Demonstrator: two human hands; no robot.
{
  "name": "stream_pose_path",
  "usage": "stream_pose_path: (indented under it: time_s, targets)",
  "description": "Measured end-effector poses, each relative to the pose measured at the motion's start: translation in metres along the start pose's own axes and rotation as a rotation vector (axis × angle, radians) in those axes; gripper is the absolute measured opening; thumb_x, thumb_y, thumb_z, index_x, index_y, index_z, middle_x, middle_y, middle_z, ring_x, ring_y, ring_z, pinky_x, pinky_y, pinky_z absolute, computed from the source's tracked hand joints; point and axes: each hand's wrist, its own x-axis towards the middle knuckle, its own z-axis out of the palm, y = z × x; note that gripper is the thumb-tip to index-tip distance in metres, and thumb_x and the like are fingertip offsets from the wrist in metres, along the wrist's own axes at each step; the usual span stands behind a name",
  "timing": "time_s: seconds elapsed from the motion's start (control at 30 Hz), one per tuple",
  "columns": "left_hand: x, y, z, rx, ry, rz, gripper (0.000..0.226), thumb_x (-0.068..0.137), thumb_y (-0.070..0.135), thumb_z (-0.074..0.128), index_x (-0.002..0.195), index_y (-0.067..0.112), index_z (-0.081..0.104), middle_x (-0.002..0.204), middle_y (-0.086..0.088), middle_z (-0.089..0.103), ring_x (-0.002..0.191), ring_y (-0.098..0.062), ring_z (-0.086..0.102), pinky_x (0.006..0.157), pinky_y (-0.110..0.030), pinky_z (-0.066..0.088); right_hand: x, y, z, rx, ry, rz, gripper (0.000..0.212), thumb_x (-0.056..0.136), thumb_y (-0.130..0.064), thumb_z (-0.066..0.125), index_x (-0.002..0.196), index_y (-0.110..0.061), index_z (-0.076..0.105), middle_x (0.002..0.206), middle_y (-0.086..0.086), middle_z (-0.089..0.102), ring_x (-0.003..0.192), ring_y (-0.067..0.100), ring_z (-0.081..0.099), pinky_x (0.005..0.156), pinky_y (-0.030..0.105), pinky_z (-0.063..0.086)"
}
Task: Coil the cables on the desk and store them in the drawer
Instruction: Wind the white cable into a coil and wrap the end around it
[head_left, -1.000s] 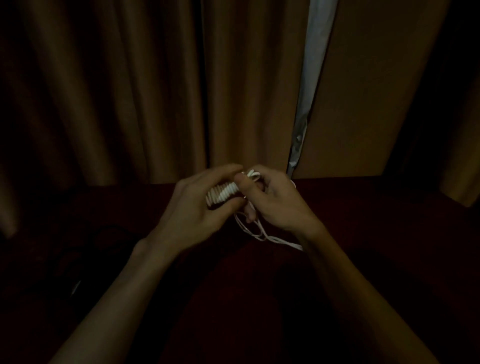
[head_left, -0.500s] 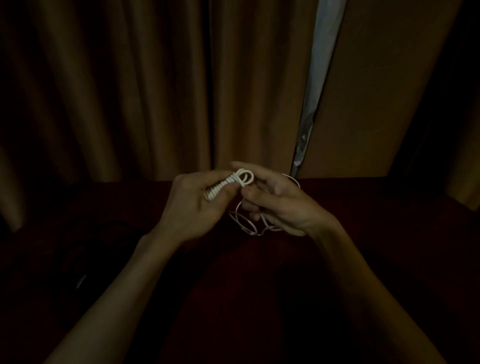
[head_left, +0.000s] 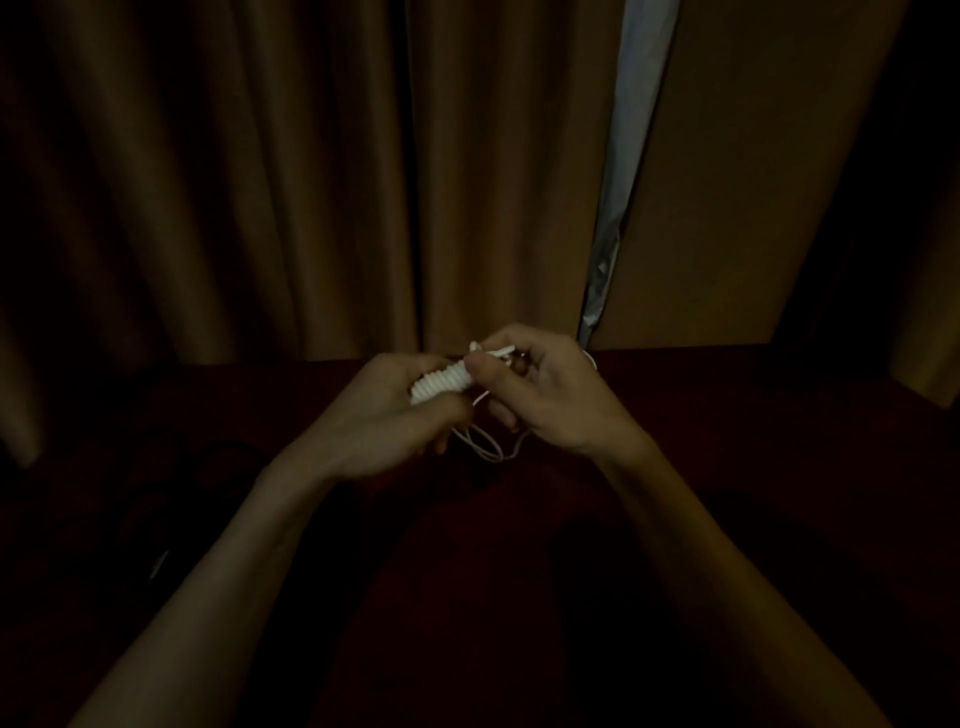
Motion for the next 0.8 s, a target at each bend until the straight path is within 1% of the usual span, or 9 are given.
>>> stream_pose_path:
  time_s: [0.07, 0.17, 0.27, 0.33, 0.43, 0.53, 0.63, 0.7, 0.8]
  targets:
    - [0.0, -0.005, 0.002, 0.231, 0.119, 0.102, 0.022, 0.083, 0.031, 0.076, 0.104, 0.035, 0.071, 0.087, 0.008, 0.075, 0.078, -0.002, 0.07, 0.066, -0.031, 0.055, 0.0, 0.003, 0.001, -0.033, 0.017, 0.022, 0.022, 0.1, -0.021, 0.064, 0.091, -0.001, 0.06, 0.05, -0.001, 0.056, 0.043, 0.008, 0.05, 0.046, 0.024, 0.039]
    - [0.001, -0.008, 0.005, 0.328, 0.256, 0.328, 0.05, 0.084, 0.023, 0.083, 0.131, 0.018, 0.064, 0.114, 0.013, 0.072, 0.103, 0.004, 0.067, 0.086, -0.017, 0.053, 0.0, 0.007, 0.001, -0.109, 0.03, 0.038, 0.032, 0.1, -0.035, 0.062, 0.084, -0.007, 0.059, 0.051, 0.007, 0.06, 0.044, 0.015, 0.056, 0.048, 0.028, 0.042]
    - [0.001, -0.008, 0.008, 0.461, 0.298, 0.511, 0.038, 0.09, 0.018, 0.078, 0.127, 0.013, 0.068, 0.11, 0.014, 0.067, 0.095, 0.0, 0.067, 0.08, -0.017, 0.051, 0.0, 0.008, 0.005, -0.222, 0.055, 0.019, 0.057, 0.101, -0.055, 0.049, 0.085, -0.003, 0.062, 0.057, 0.015, 0.064, 0.045, 0.018, 0.061, 0.048, 0.021, 0.041]
    - [0.002, -0.009, 0.009, 0.489, 0.306, 0.534, 0.035, 0.094, 0.021, 0.073, 0.127, 0.013, 0.069, 0.1, 0.018, 0.063, 0.085, 0.002, 0.063, 0.072, -0.018, 0.049, 0.0, 0.009, 0.007, -0.22, 0.078, 0.033, 0.067, 0.098, -0.063, 0.044, 0.087, 0.0, 0.065, 0.059, 0.02, 0.065, 0.046, 0.022, 0.063, 0.049, 0.026, 0.044]
    - [0.002, -0.011, 0.006, 0.474, 0.325, 0.535, 0.031, 0.095, 0.02, 0.07, 0.125, 0.012, 0.072, 0.088, 0.026, 0.053, 0.074, 0.009, 0.055, 0.068, -0.009, 0.038, 0.001, 0.007, 0.007, -0.089, 0.011, 0.103, 0.055, 0.103, -0.052, 0.046, 0.102, -0.001, 0.066, 0.069, 0.027, 0.065, 0.047, 0.025, 0.06, 0.048, 0.031, 0.045]
    - [0.003, -0.015, 0.002, 0.429, 0.391, 0.515, 0.026, 0.095, 0.019, 0.07, 0.12, 0.013, 0.074, 0.085, 0.016, 0.06, 0.074, 0.006, 0.059, 0.067, -0.01, 0.04, -0.001, 0.001, 0.003, 0.244, -0.167, 0.161, 0.034, 0.107, -0.028, 0.046, 0.127, -0.003, 0.059, 0.08, 0.011, 0.061, 0.051, 0.015, 0.049, 0.045, 0.025, 0.042]
    - [0.003, -0.014, 0.004, 0.269, 0.422, 0.426, 0.022, 0.094, 0.021, 0.07, 0.115, 0.025, 0.075, 0.09, 0.008, 0.073, 0.079, -0.005, 0.069, 0.067, -0.021, 0.051, -0.003, 0.001, -0.004, 0.373, -0.271, 0.141, 0.037, 0.104, -0.015, 0.049, 0.139, -0.001, 0.053, 0.092, 0.009, 0.056, 0.059, 0.011, 0.043, 0.053, 0.02, 0.041]
    - [0.003, -0.007, 0.009, 0.083, 0.392, 0.312, 0.02, 0.095, 0.019, 0.071, 0.106, 0.035, 0.074, 0.092, 0.012, 0.077, 0.083, -0.003, 0.072, 0.07, -0.02, 0.053, -0.004, 0.003, -0.007, 0.425, -0.278, 0.117, 0.042, 0.101, -0.011, 0.055, 0.143, -0.005, 0.05, 0.089, -0.003, 0.06, 0.061, 0.009, 0.044, 0.055, 0.02, 0.042]
    - [0.001, 0.004, 0.016, -0.169, 0.241, 0.177, 0.013, 0.097, 0.012, 0.063, 0.099, 0.017, 0.075, 0.066, 0.015, 0.071, 0.057, 0.005, 0.061, 0.056, -0.01, 0.043, -0.005, 0.005, -0.012, 0.449, -0.28, 0.078, 0.062, 0.095, -0.006, 0.063, 0.151, -0.021, 0.043, 0.089, -0.008, 0.064, 0.063, 0.012, 0.049, 0.058, 0.023, 0.046]
